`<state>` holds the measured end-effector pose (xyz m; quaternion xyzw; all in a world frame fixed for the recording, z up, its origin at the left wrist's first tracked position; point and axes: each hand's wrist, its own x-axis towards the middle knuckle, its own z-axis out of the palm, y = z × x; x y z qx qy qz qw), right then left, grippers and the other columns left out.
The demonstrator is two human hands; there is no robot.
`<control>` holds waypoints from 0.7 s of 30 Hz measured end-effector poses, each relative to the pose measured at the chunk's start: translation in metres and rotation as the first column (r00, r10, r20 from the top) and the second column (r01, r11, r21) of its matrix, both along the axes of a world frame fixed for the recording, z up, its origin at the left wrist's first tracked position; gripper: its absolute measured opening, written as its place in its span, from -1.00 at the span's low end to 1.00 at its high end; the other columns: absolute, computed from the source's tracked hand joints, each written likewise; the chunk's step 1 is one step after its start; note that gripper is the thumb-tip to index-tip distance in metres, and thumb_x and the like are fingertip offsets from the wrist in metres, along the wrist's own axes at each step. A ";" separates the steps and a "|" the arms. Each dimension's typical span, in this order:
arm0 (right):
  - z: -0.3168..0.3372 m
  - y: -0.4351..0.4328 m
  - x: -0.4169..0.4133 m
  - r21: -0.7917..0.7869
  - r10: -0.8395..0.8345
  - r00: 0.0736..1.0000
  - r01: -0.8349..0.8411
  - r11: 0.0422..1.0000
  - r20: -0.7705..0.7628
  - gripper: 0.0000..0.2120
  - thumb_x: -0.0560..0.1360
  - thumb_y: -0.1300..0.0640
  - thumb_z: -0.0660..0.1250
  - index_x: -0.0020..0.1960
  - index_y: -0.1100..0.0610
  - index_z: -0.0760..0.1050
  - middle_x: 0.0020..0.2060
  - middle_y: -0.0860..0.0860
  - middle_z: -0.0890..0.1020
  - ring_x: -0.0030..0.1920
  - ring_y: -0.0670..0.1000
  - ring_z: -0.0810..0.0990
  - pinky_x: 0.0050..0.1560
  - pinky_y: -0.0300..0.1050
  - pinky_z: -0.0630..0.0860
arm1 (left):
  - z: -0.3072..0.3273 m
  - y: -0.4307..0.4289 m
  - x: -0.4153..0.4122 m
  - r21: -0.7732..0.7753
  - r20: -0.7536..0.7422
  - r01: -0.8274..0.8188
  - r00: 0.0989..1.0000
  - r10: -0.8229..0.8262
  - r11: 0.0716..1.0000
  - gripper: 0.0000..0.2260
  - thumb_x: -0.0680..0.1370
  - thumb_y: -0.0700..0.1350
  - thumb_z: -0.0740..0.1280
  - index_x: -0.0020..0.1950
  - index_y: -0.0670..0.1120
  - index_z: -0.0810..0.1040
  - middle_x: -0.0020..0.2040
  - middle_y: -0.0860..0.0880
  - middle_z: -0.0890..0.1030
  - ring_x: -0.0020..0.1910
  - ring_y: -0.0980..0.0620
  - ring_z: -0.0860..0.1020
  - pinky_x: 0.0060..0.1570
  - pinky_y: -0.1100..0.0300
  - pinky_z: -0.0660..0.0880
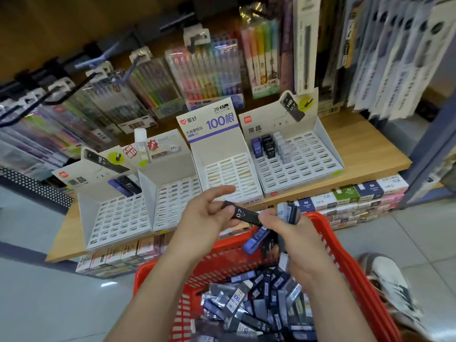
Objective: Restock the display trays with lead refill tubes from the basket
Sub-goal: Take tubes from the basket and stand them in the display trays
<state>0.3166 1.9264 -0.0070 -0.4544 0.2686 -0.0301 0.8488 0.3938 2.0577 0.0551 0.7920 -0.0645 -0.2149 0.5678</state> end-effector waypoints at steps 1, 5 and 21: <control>0.000 -0.003 0.004 0.000 -0.039 0.999 0.039 0.999 -0.014 -0.95 0.47 0.20 0.46 -0.14 0.15 0.59 -0.30 0.09 0.57 -0.37 -0.02 0.53 -0.34 -0.11 0.42 | 0.002 -0.005 0.007 0.004 0.004 -0.029 1.000 0.029 1.000 -0.81 0.53 -0.34 0.33 0.06 -0.11 0.60 -0.15 -0.16 0.69 -0.20 -0.08 0.68 -0.14 0.04 0.63; 0.004 -0.018 0.023 0.034 -0.206 0.978 0.207 0.978 -0.041 -0.89 0.48 0.20 0.46 -0.14 0.18 0.53 -0.31 0.10 0.53 -0.51 -0.05 0.46 -0.57 -0.22 0.34 | 0.012 -0.033 0.044 0.057 0.160 -0.062 0.986 0.052 0.996 -0.87 0.44 -0.32 0.45 -0.17 -0.09 0.66 -0.25 -0.13 0.69 -0.24 -0.08 0.65 -0.08 0.07 0.61; -0.024 -0.066 0.042 0.111 -0.414 0.893 0.436 0.893 -0.178 -0.84 0.45 0.16 0.49 -0.10 0.18 0.53 -0.26 0.11 0.57 -0.44 -0.03 0.50 -0.53 -0.20 0.39 | -0.036 -0.124 0.110 0.504 0.617 -0.033 0.713 -0.333 0.863 -0.78 0.53 -0.19 0.37 0.17 -0.09 0.64 0.16 -0.04 0.64 0.14 0.00 0.57 0.21 0.29 0.35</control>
